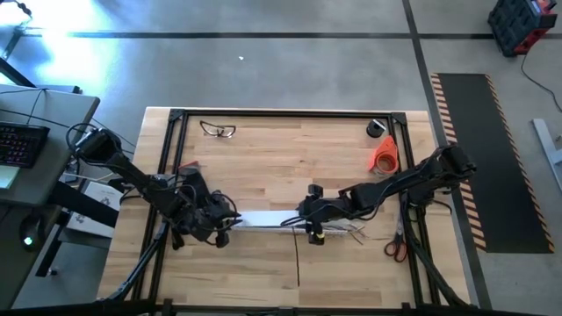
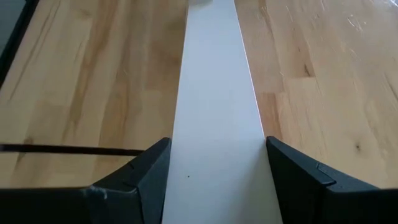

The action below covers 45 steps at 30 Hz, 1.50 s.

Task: Ziptie cables
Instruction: Insert the white cable duct cover into the white cable duct

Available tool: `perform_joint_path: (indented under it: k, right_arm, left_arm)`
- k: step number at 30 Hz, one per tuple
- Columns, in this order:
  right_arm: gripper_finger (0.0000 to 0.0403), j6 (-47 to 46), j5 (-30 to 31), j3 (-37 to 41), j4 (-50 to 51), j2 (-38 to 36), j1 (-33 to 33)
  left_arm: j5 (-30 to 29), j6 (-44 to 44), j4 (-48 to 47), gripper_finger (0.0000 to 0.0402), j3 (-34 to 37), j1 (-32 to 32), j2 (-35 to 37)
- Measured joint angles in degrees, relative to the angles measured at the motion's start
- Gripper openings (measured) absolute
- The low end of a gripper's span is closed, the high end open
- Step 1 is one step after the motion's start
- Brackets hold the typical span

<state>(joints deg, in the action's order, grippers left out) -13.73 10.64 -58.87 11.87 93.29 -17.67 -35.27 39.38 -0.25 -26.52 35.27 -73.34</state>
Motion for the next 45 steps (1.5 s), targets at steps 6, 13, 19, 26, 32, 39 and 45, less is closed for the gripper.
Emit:
perform_joint_path:
  k: [6,13,19,26,32,39,45]
  right_arm:
    - [0.0205,-0.2,0.7,0.0,-1.1,0.2,0.0]
    - [0.0205,0.0,0.0,0.0,-1.4,0.3,0.0]
    - [0.0205,-0.2,0.4,0.0,-1.8,0.3,0.0]
    - [0.0205,-0.4,-0.8,0.0,-1.6,0.3,0.0]
    - [0.0205,-0.5,-1.2,0.0,-0.9,0.3,0.0]
    - [0.0205,-0.4,-1.4,0.0,0.0,0.3,0.0]
    - [0.0205,-0.4,-1.6,0.0,0.5,0.3,-0.1]
  left_arm:
    - [0.1,0.0,0.7,0.0062,0.0,0.0,-0.9]
    - [-0.2,0.3,0.9,0.0062,0.0,0.0,-0.9]
    - [-0.3,0.5,1.1,0.0062,0.0,0.0,-0.9]
    - [-0.3,0.5,1.1,0.0062,0.0,0.0,-0.8]
    - [-0.3,0.5,1.1,0.0062,0.0,0.0,-0.9]
    - [-0.2,0.5,4.8,0.0062,-0.1,0.0,-4.6]
    - [-0.3,0.5,7.1,0.0062,-0.1,0.0,-7.4]
